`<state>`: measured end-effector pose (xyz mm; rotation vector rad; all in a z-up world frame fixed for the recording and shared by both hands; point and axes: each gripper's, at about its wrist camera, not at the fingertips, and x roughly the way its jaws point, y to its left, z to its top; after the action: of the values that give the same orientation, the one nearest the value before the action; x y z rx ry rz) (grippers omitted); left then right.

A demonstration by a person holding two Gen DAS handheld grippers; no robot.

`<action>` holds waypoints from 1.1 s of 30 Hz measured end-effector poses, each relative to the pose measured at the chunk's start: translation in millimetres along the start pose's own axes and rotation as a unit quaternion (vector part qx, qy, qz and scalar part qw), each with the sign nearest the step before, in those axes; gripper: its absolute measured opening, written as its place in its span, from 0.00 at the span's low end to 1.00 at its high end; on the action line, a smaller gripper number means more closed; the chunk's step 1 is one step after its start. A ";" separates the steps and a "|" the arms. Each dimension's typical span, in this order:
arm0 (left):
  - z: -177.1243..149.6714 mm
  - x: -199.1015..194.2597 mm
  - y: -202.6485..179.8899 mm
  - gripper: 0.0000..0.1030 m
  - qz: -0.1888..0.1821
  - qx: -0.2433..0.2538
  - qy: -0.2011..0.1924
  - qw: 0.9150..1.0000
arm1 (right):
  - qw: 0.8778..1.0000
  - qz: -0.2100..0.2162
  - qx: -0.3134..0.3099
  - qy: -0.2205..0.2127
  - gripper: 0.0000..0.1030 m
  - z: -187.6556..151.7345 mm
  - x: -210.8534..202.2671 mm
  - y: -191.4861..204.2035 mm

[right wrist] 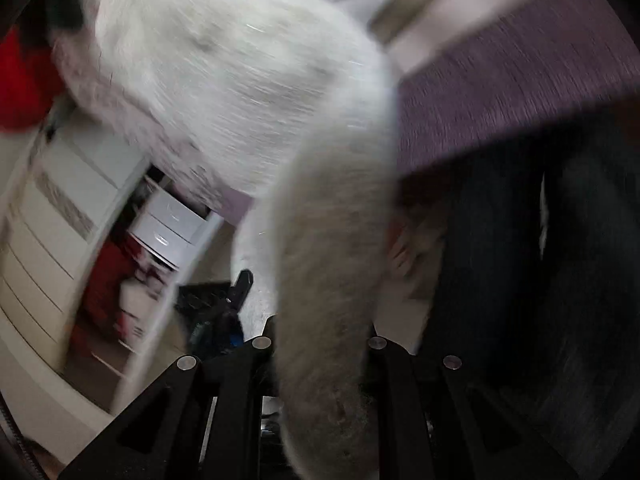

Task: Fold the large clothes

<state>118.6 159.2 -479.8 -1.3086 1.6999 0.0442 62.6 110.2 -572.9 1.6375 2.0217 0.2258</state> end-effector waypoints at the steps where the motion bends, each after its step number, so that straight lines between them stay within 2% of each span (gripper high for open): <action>1: 7.8 -5.2 -7.9 0.17 -0.017 -0.003 -0.004 1.000 | 1.000 0.011 0.018 0.000 0.15 -2.4 -2.2 4.1; 4: 38.7 -15.6 -42.6 0.17 -0.061 0.019 -0.044 0.997 | 0.998 0.047 0.029 -0.008 0.17 4.2 -6.4 27.9; 6: 62.8 -14.7 -61.6 0.17 -0.075 0.037 -0.069 0.994 | 0.999 0.046 0.014 -0.019 0.21 15.8 -15.8 47.2; 9: 88.3 -9.0 -73.6 0.17 -0.098 0.042 -0.098 0.990 | 0.997 0.063 -0.005 -0.035 0.42 36.2 -24.1 86.8; 10: 95.3 -8.6 -76.7 0.17 -0.109 0.041 -0.110 0.987 | 0.996 0.075 -0.012 -0.044 0.56 43.1 -35.9 91.7; 11: 102.5 -8.2 -79.7 0.17 -0.117 0.039 -0.122 0.985 | 0.994 0.089 -0.032 -0.060 0.65 47.2 -36.6 107.8; 12: 103.9 -13.0 -74.3 0.18 -0.115 0.039 -0.131 0.984 | 0.992 0.099 -0.050 -0.067 0.65 59.0 -50.8 115.5; 14: 108.2 -19.5 -70.8 0.18 -0.127 0.045 -0.147 0.980 | 0.984 0.129 -0.092 -0.076 0.65 66.3 -52.9 140.3; 16: 103.9 -26.5 -61.7 0.18 -0.105 0.062 -0.158 0.980 | 0.976 0.135 -0.142 -0.095 0.66 68.1 -67.4 156.4; 18: 92.3 -26.1 -58.4 0.19 -0.066 0.094 -0.167 0.979 | 0.968 0.086 -0.202 -0.125 0.67 64.5 -85.5 171.4; 20: 79.0 -15.8 -59.1 0.20 -0.007 0.150 -0.165 0.975 | 0.948 -0.019 -0.265 -0.177 0.80 54.5 -103.0 181.8; 21: 75.2 -12.3 -55.9 0.23 0.014 0.171 -0.161 0.972 | 0.923 -0.097 -0.308 -0.209 0.82 46.8 -111.6 182.1; 22: 68.8 0.3 -55.6 0.23 0.047 0.198 -0.153 0.967 | 0.904 -0.150 -0.333 -0.222 0.82 43.9 -113.0 181.6; 23: 65.1 13.4 -53.2 0.23 0.070 0.214 -0.143 0.964 | 0.884 -0.198 -0.356 -0.228 0.82 44.4 -114.7 177.3; 24: 63.6 21.1 -50.7 0.24 0.077 0.219 -0.136 0.963 | 0.865 -0.243 -0.380 -0.219 0.82 46.8 -111.9 171.8; 26: 63.6 37.1 -40.6 0.24 0.093 0.211 -0.132 0.964 | 0.839 -0.289 -0.427 -0.174 0.82 55.5 -95.1 157.3; 28: 67.2 44.5 -29.0 0.25 0.077 0.191 -0.136 0.969 | 0.818 -0.301 -0.470 -0.136 0.82 67.4 -93.4 139.7; 29: 69.6 46.3 -25.7 0.25 0.075 0.187 -0.139 0.970 | 0.805 -0.303 -0.496 -0.118 0.82 72.5 -79.1 139.2; 30: 70.4 46.1 -23.9 0.25 0.079 0.188 -0.143 0.968 | 0.798 -0.302 -0.511 -0.101 0.81 80.0 -68.9 137.2; 31: 70.7 44.3 -23.6 0.25 0.085 0.191 -0.149 0.967 | 0.791 -0.307 -0.521 -0.092 0.65 81.4 -59.6 138.0; 32: 71.6 40.7 -23.2 0.25 0.097 0.196 -0.162 0.962 | 0.780 -0.317 -0.533 -0.087 0.40 77.5 -49.8 140.8; 33: 66.2 32.7 -20.2 0.29 0.107 0.200 -0.170 0.959 | 0.758 -0.336 -0.552 -0.086 0.36 68.0 -35.0 149.9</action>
<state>177.7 162.3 -528.3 -0.7632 1.4520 0.0463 229.7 102.0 -554.3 0.1619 1.6097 0.7692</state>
